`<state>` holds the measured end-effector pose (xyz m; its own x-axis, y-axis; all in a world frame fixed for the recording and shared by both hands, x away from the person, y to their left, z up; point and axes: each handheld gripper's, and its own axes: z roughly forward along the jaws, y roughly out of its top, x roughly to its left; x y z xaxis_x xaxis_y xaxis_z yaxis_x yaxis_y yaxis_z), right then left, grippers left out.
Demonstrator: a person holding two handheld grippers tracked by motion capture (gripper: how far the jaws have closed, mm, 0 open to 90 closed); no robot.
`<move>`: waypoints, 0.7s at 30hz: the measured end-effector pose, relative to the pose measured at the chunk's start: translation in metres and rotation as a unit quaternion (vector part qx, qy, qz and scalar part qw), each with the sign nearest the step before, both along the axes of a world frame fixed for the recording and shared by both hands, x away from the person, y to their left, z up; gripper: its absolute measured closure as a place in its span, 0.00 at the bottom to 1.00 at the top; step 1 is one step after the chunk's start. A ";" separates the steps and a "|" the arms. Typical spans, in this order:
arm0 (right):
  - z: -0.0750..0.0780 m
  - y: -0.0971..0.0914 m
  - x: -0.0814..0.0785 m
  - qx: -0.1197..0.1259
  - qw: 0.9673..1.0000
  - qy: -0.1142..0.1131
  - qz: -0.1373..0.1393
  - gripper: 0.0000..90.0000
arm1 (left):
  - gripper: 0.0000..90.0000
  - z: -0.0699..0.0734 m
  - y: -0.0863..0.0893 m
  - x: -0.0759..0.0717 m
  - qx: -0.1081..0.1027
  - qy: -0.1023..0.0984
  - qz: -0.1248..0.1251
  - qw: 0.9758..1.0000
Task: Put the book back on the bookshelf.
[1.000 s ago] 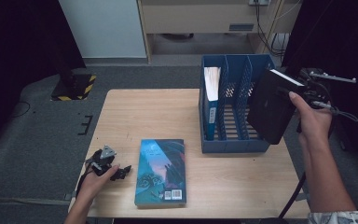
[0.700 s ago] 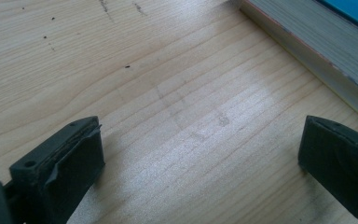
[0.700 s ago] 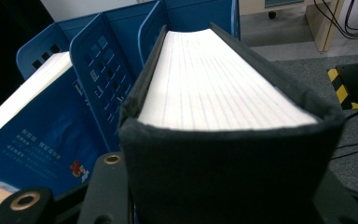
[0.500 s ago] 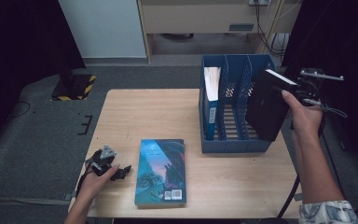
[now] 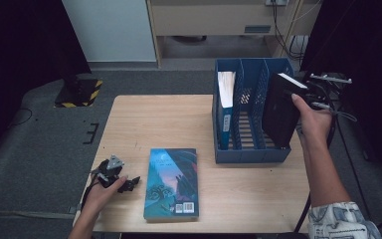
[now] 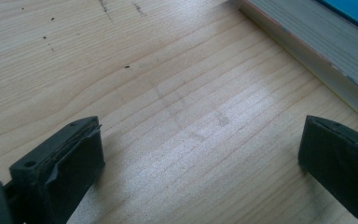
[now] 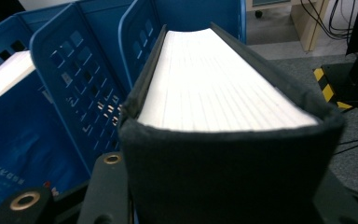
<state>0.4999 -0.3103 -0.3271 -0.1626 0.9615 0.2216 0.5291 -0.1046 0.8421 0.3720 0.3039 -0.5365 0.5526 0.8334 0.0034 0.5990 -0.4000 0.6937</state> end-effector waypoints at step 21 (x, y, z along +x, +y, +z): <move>-0.016 0.011 0.020 -0.010 1.000 0.006 -0.021 0.59 | 0.00 0.000 0.000 0.000 0.000 0.000 -0.001 1.000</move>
